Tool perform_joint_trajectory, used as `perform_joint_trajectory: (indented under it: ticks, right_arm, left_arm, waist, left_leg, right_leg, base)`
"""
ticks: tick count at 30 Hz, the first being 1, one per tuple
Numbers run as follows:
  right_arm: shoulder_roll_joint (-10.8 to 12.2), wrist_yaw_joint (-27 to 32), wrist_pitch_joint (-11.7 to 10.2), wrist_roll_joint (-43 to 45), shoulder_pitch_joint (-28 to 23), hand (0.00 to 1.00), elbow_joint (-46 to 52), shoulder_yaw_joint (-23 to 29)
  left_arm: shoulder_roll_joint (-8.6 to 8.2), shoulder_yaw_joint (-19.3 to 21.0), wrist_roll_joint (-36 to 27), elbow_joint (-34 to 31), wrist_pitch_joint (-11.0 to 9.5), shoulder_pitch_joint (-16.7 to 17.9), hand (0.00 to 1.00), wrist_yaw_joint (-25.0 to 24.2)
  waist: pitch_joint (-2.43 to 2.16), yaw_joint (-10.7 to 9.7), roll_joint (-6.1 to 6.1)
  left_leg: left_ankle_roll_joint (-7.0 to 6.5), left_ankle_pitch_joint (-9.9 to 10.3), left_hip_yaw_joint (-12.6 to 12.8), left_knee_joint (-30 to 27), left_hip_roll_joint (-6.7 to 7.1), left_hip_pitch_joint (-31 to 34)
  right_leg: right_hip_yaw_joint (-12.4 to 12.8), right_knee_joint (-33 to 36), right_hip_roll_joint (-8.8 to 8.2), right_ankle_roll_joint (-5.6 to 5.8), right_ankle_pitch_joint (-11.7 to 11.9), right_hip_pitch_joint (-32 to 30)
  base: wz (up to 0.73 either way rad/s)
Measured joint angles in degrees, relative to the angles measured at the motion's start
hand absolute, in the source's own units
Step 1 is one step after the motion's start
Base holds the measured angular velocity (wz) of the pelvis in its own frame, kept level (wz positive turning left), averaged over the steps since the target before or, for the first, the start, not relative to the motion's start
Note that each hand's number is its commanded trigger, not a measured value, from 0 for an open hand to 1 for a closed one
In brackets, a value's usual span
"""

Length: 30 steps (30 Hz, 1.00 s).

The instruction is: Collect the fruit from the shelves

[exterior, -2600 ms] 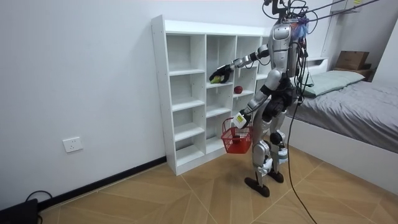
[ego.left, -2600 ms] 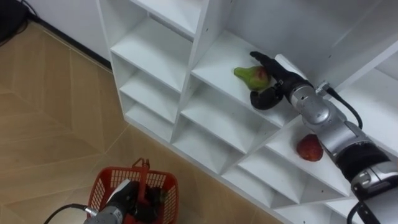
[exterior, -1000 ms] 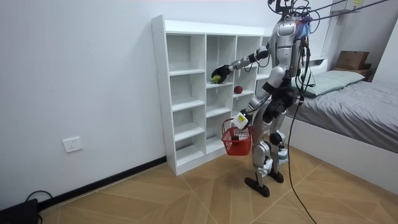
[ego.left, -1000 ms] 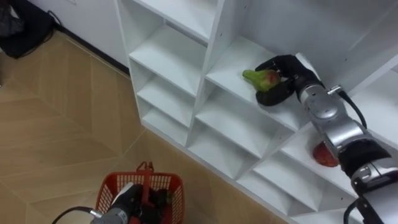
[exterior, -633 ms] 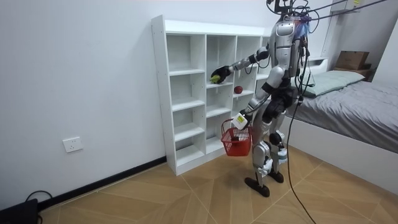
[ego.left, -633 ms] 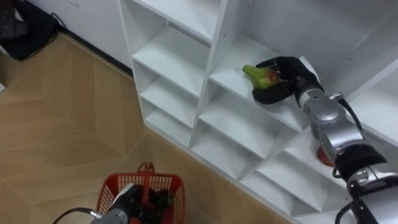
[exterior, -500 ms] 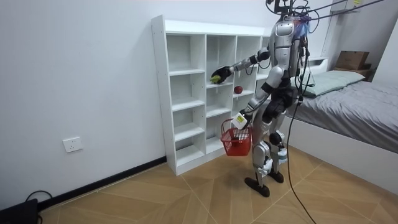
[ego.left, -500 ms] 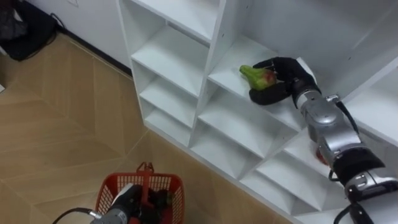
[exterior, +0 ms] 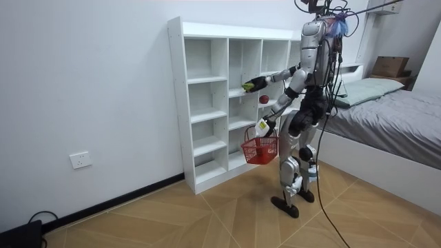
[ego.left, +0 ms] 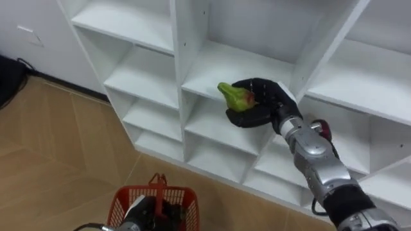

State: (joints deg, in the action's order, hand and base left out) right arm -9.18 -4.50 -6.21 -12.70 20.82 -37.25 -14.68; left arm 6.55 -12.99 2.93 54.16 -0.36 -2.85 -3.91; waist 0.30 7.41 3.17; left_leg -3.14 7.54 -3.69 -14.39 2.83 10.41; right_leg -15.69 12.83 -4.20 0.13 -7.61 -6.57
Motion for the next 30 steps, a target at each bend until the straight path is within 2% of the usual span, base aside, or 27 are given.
perform_joint_trajectory:
  ticks: [3,4,7,10,15,19,26,30]
  right_arm:
    - [0.11,-1.15,0.05,3.72,-4.27,1.00,5.53,0.00]
    - [0.09,-1.45,0.05,5.16,-5.67,1.00,7.31,0.07]
    - [-0.02,-1.71,0.02,6.79,-7.39,1.00,8.83,0.18]
    - [-0.04,-2.44,0.02,7.39,-9.24,1.00,8.85,0.20]
    - [-0.12,-3.47,0.01,8.36,-11.15,1.00,8.85,0.18]
    - [-0.10,-3.79,-0.04,8.84,-12.40,1.00,8.85,0.16]
    - [0.01,-3.73,-0.07,13.32,-15.79,1.00,8.84,0.15]
    - [0.01,-3.75,-0.07,14.39,-17.51,1.00,8.68,0.14]
  left_arm:
    - [-0.33,0.04,0.04,0.00,0.00,0.17,1.00,0.02]
    - [-0.54,0.25,0.05,-0.04,-0.04,0.15,1.00,0.02]
    - [-0.82,0.47,-0.02,-0.03,-0.18,-0.03,1.00,-0.01]
    - [-0.85,0.48,-0.08,-0.03,-1.10,-0.33,1.00,-0.09]
    - [-1.05,0.42,-0.11,-0.03,-2.82,-1.15,1.00,-0.04]
    - [-1.09,0.40,-1.07,0.01,-3.82,-1.31,1.00,0.05]
    - [-1.19,0.40,-1.04,-0.03,-3.99,-1.45,1.00,1.05]
    - [-1.23,0.13,-1.07,-0.03,-4.77,-1.45,1.00,1.04]
  waist:
    - [0.06,-0.97,0.01]
    - [0.07,-1.20,0.01]
    - [0.28,-2.32,-0.20]
    - [0.63,-4.14,-0.64]
    - [1.02,-4.59,-1.18]
    - [1.03,-5.50,-1.42]
    - [0.99,-5.77,-1.80]
    - [0.97,-6.08,-1.88]
  left_leg:
    - [-0.01,0.00,0.66,0.72,-0.16,0.05]
    - [-0.01,0.00,1.58,0.78,-0.28,0.01]
    - [-0.06,0.04,2.32,0.98,-0.37,0.02]
    - [-0.15,0.13,3.46,1.40,-0.58,-0.14]
    - [-0.05,0.49,5.00,1.78,-1.06,-0.56]
    - [0.03,0.67,5.43,1.72,-1.23,-0.61]
    - [-0.09,0.91,6.79,2.05,-1.39,-1.26]
    - [-0.09,0.91,7.01,2.22,-1.50,-1.73]
  right_leg:
    - [1.34,0.28,0.09,0.00,0.00,-0.79]
    - [1.77,0.56,0.10,0.00,0.00,-1.34]
    - [2.96,0.84,0.18,-0.01,0.00,-2.02]
    - [4.34,0.81,0.38,0.04,0.09,-2.44]
    - [5.50,0.80,0.83,-0.01,0.13,-2.82]
    - [6.27,0.81,1.09,-0.04,0.13,-2.93]
    - [7.68,0.77,1.32,-0.01,0.17,-3.00]
    - [7.87,0.86,1.40,-0.07,0.22,-2.87]
  base:
    - [-0.19]
    - [-0.25]
    - [-0.23]
    - [-0.19]
    - [-0.16]
    - [-0.05]
    - [-0.11]
    - [-0.05]
